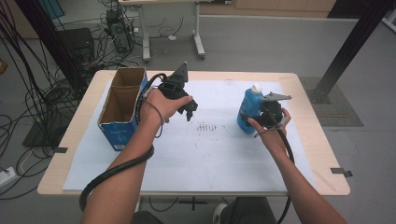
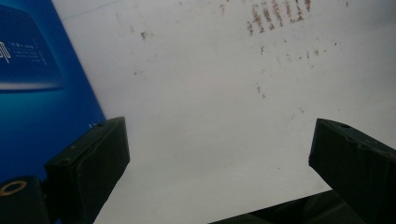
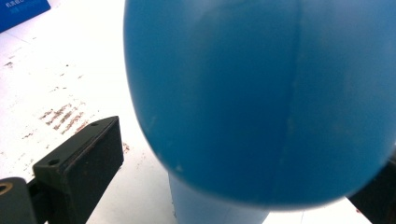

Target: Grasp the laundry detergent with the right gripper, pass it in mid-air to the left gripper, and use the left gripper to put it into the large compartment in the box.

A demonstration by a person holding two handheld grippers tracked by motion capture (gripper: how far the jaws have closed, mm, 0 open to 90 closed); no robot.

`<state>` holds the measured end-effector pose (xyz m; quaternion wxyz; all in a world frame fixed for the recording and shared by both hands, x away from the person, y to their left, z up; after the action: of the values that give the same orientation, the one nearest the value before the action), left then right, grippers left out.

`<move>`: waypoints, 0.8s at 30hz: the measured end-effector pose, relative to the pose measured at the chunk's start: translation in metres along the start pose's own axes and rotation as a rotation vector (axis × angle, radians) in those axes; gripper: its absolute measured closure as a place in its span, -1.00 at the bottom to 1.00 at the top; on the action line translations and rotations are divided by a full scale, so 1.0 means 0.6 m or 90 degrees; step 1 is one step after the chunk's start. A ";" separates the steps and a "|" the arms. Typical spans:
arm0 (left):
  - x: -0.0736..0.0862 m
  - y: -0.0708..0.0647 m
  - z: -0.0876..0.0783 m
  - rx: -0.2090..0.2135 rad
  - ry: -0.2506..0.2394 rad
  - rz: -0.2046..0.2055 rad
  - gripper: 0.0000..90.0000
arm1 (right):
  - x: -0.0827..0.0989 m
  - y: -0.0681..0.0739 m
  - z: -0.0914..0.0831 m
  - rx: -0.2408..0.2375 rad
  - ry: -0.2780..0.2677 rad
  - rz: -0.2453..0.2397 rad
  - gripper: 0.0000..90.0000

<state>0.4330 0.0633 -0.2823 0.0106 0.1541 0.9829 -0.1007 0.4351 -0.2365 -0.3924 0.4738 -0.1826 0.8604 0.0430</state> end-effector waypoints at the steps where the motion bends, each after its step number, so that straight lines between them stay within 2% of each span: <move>1: 0.000 0.000 0.001 -0.001 0.000 -0.001 -0.87 | 0.000 0.000 0.000 0.001 0.000 0.000 -0.96; 19: 0.001 0.002 0.001 -0.002 0.001 -0.002 -0.88 | 0.002 0.000 0.003 0.000 0.001 0.005 -0.94; 24: 0.001 0.003 0.001 -0.004 0.001 -0.003 -0.88 | 0.003 0.000 0.006 -0.002 0.004 0.010 -0.87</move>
<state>0.4328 0.0651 -0.2831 0.0104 0.1521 0.9835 -0.0978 0.4372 -0.2361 -0.3962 0.4708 -0.1767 0.8631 0.0476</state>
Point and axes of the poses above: each handheld gripper's, and its own axes: z roughly forward along the jaws, x roughly out of its underside, y roughly to its left, the point moved 2 cm from there along z, roughly forward along the jaws, and after that the axes turned 10 degrees about x, right-handed, at the moved point
